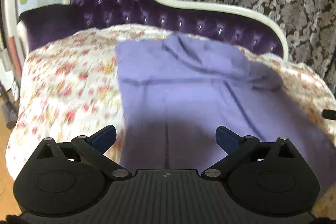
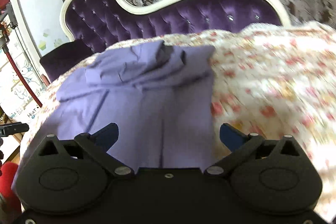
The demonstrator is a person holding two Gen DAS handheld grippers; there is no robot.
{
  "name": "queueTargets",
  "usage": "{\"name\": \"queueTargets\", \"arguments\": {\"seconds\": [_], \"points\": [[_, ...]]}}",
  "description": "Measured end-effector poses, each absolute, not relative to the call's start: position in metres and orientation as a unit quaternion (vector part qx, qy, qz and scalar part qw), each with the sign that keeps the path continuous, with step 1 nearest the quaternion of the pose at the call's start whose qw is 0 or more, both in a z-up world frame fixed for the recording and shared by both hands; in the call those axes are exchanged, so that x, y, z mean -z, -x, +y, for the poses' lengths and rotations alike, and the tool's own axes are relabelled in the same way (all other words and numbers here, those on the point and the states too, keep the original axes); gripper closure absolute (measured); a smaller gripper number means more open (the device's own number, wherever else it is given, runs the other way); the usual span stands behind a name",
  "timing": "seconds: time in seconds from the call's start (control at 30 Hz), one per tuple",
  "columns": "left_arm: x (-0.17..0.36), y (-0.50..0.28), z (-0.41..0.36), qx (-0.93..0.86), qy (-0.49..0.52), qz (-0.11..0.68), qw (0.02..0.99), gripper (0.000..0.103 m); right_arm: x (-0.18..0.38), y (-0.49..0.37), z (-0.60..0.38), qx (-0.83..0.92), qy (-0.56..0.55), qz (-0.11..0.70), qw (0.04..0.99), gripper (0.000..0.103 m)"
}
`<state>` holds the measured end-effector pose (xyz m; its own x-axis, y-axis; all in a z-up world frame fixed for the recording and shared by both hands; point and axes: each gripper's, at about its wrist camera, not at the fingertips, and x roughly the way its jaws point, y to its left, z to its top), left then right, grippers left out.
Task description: Fold small clothes
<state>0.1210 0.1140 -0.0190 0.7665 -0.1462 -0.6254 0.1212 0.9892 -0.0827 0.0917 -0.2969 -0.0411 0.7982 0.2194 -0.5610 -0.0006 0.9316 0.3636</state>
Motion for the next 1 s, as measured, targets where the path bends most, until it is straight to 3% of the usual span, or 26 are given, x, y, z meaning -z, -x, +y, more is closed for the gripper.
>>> {"name": "queueTargets", "arguments": {"seconds": [0.27,0.77,1.0], "points": [[0.044,-0.084,0.124,0.053,0.035,0.361,0.93,0.0,0.058,-0.039,-0.305,-0.032,-0.189,0.33,0.924,0.0],[0.064,-0.055,0.13,0.023,0.03,0.385,0.922,0.0,0.069,-0.017,-0.288,-0.07,-0.228,0.34,0.91,0.0],[0.078,-0.058,0.138,0.059,0.089,0.415,0.903,0.001,0.07,-0.019,-0.281,-0.083,-0.223,0.339,0.91,0.0]]}}
